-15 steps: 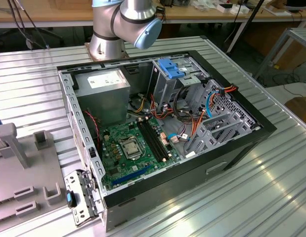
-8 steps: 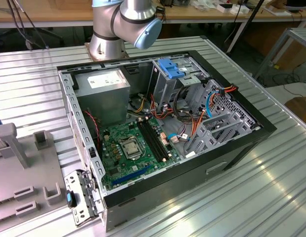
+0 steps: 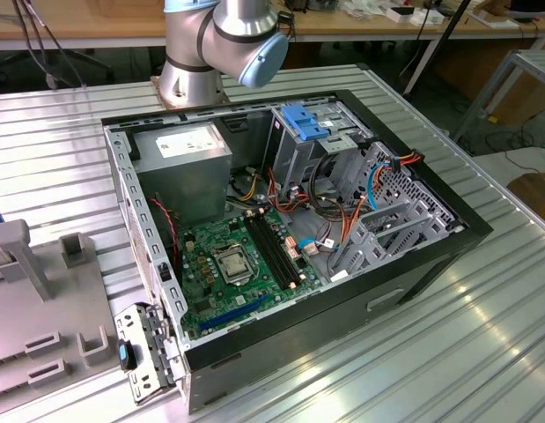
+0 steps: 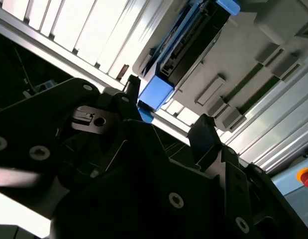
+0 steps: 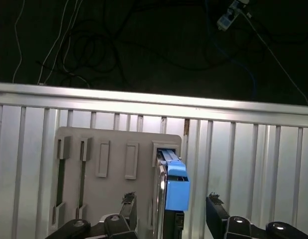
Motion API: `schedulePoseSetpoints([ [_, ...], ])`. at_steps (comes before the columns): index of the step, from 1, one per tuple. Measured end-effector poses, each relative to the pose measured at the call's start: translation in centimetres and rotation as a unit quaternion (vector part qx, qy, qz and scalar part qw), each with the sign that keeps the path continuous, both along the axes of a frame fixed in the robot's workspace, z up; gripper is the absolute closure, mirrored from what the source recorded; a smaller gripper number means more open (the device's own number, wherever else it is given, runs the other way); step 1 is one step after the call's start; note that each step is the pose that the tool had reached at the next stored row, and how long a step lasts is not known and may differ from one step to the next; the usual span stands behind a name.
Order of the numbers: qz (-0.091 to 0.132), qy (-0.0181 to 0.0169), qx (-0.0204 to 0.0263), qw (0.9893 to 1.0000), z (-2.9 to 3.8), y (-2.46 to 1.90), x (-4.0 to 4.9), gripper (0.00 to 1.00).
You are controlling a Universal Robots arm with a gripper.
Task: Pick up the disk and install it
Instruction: 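Pick up the disk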
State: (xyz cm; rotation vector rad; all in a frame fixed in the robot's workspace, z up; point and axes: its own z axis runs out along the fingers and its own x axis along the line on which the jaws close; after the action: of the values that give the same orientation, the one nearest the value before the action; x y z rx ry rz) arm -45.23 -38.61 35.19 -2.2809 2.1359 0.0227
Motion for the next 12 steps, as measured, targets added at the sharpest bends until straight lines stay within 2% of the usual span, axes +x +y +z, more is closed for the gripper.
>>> schedulePoseSetpoints([
  [2,0.000,0.0000,0.0000,1.0000,-0.64,0.00,0.00,0.34],
  [6,0.000,0.0000,0.0000,1.0000,-1.43,0.06,-0.01,0.34],
  [12,-0.003,0.0000,0.0001,1.0000,-2.74,0.59,-0.10,0.34],
])
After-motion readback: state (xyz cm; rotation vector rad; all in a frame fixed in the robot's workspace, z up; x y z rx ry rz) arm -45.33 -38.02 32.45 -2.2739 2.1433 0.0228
